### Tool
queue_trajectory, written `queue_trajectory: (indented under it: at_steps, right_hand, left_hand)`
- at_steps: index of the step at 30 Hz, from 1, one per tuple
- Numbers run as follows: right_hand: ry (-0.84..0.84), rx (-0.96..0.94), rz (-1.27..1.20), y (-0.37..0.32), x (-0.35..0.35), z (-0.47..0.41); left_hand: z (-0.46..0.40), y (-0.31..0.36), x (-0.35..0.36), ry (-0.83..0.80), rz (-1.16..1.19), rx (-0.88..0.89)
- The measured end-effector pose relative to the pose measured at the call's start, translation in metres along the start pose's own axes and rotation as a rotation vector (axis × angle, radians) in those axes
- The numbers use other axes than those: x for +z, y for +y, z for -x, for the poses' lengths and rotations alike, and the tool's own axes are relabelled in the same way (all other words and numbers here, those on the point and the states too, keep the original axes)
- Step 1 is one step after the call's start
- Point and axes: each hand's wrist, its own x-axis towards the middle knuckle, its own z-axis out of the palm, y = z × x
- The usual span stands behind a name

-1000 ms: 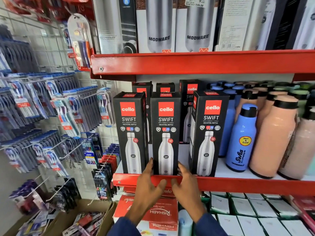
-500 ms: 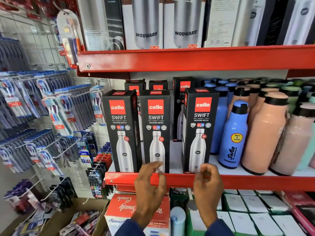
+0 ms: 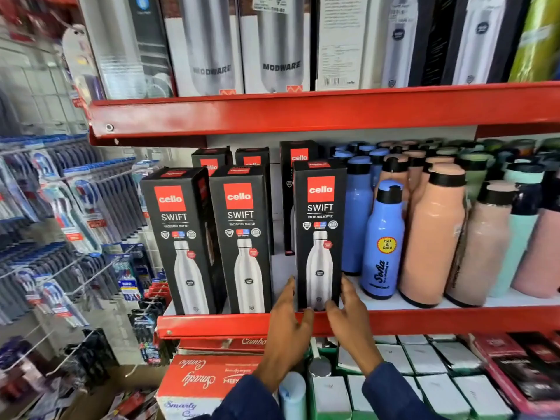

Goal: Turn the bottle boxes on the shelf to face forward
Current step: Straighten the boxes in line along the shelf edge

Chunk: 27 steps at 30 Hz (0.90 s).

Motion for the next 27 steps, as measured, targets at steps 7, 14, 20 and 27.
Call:
queue_trajectory:
  at_steps: [7, 14, 20, 27]
  right_hand:
    - [-0.043, -0.053, 0.021, 0.004, 0.000, 0.003]
    - [-0.083, -0.077, 0.019, -0.002, 0.000, 0.010]
    - [-0.125, -0.060, 0.037, -0.005, 0.000, 0.012]
    - [-0.124, -0.015, 0.039, -0.005, 0.001, 0.010]
  left_hand:
    - [0.005, -0.003, -0.001, 0.025, 0.045, -0.057]
    - [0.007, -0.012, -0.004, 0.058, 0.064, -0.095]
    - [0.009, -0.013, -0.005, 0.080, 0.054, -0.089]
    - [0.015, 0.000, -0.013, 0.072, -0.025, -0.089]
